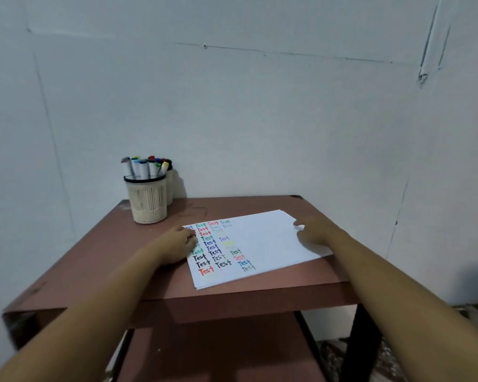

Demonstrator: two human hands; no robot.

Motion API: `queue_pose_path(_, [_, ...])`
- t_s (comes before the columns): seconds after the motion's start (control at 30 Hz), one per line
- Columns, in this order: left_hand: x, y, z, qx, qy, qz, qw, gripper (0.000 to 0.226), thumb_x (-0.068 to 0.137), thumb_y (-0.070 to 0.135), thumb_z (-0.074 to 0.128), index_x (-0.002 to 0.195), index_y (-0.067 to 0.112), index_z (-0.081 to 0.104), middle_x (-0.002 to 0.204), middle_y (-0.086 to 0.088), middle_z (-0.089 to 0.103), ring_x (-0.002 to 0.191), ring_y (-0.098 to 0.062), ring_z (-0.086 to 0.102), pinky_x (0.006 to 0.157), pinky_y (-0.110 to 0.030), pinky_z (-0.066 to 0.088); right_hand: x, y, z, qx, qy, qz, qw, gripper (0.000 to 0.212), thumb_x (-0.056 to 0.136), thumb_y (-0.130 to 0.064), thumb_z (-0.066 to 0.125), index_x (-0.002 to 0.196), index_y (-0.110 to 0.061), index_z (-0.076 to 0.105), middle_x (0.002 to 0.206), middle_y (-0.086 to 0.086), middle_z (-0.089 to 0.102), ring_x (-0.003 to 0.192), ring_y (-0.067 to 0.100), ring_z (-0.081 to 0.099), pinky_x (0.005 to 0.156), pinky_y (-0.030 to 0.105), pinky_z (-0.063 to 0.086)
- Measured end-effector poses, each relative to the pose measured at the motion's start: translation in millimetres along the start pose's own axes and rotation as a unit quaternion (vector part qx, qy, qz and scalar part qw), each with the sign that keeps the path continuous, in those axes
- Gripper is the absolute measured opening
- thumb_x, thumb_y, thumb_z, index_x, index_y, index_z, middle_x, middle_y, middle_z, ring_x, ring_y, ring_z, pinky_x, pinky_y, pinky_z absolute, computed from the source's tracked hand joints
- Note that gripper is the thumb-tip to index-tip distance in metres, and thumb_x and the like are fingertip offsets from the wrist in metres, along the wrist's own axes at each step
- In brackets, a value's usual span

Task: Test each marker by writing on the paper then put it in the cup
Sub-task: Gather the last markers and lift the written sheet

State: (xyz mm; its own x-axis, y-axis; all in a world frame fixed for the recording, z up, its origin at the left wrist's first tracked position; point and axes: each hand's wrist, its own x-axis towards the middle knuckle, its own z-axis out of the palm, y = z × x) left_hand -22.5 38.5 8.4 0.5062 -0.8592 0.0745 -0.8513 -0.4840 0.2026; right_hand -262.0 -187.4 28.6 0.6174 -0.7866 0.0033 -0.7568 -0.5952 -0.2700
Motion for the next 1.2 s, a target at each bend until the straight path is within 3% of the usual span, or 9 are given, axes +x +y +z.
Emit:
queue_pose_path(0.17, [1,-5,13,-0.006,0.019,-0.014,1.000,0.047,0.100,0.037,0.026,0.143,0.019,0.033,0.150,-0.006,0.030,0.136,-0.022,0.030,0.113,-0.037,0.023,11,-2,7,0.025,0.064,0.070,0.995,0.030,0.091,-0.019,0.040,0.117,-0.012,0.054,0.118,0.006,0.058,0.100,0.024,0.053,0.080,0.031,0.043])
queue_pose_path(0.27, [2,-4,15,0.003,0.021,-0.022,1.000,0.048,0.100,0.039,0.024,0.144,0.020,0.030,0.151,-0.004,0.027,0.137,-0.022,0.028,0.113,-0.038,0.022,19,0,10,0.060,0.080,0.093,0.991,0.017,0.085,-0.013,0.043,0.090,-0.012,0.059,0.106,0.009,0.064,0.097,0.026,0.061,0.083,0.035,0.049])
queue_pose_path(0.4, [2,-3,15,0.006,0.024,-0.024,0.999,0.048,0.100,0.039,0.023,0.144,0.022,0.029,0.151,-0.003,0.026,0.137,-0.022,0.028,0.112,-0.039,0.021,35,10,18,0.102,0.092,0.106,0.985,0.024,0.080,-0.012,0.043,0.093,-0.002,0.061,0.107,0.018,0.064,0.093,0.027,0.063,0.083,0.036,0.049])
queue_pose_path(0.5, [3,-4,15,0.010,0.023,-0.025,0.999,0.048,0.100,0.038,0.023,0.144,0.022,0.028,0.151,-0.003,0.026,0.137,-0.023,0.028,0.113,-0.040,0.021,31,3,10,0.137,0.086,0.109,0.981,0.026,0.073,-0.014,0.043,0.083,0.008,0.055,0.091,0.016,0.062,0.070,0.018,0.046,0.068,0.029,0.038])
queue_pose_path(0.57, [1,-3,15,0.014,0.022,-0.024,0.999,0.048,0.100,0.038,0.023,0.144,0.022,0.029,0.151,-0.003,0.026,0.137,-0.023,0.027,0.113,-0.041,0.021,24,-5,4,0.141,0.068,0.106,0.982,0.018,0.078,-0.013,0.045,0.062,-0.008,0.040,0.068,0.006,0.044,0.059,0.014,0.034,0.057,0.027,0.031])
queue_pose_path(0.7, [0,-1,14,0.015,0.016,-0.025,0.999,0.048,0.100,0.038,0.022,0.145,0.022,0.027,0.152,-0.003,0.025,0.138,-0.024,0.026,0.113,-0.042,0.019,15,-9,1,0.207,0.086,0.071,0.972,0.040,0.079,-0.003,0.045,0.067,-0.040,0.035,0.074,-0.006,0.041,0.062,0.011,0.036,0.056,0.021,0.030])
queue_pose_path(1.03, [1,-5,15,-0.008,0.021,-0.026,0.999,0.048,0.099,0.038,0.025,0.144,0.021,0.029,0.152,-0.004,0.026,0.137,-0.023,0.028,0.111,-0.040,0.021,-12,-15,-22,0.308,0.100,0.042,0.945,0.029,0.085,0.007,0.040,0.064,-0.013,0.043,0.063,0.001,0.038,0.053,0.015,0.034,0.042,0.021,0.027])
queue_pose_path(1.13, [4,-6,12,-0.167,0.097,-0.057,0.980,0.042,0.098,0.028,0.039,0.135,0.009,0.038,0.139,-0.011,0.043,0.125,-0.027,0.044,0.100,-0.037,0.035,-24,-19,-34,0.445,0.078,-0.029,0.892,0.016,0.089,0.005,0.047,0.091,-0.004,0.060,0.082,0.009,0.062,0.067,0.019,0.059,0.050,0.016,0.047])
queue_pose_path(1.2, [8,-7,4,-0.384,0.160,-0.119,0.901,0.031,0.096,0.021,0.045,0.123,0.004,0.046,0.121,-0.012,0.057,0.106,-0.030,0.057,0.090,-0.036,0.044,-21,-19,-39,0.508,0.093,-0.067,0.854,0.019,0.090,0.002,0.051,0.105,-0.004,0.062,0.101,0.014,0.066,0.082,0.025,0.066,0.071,0.031,0.053])
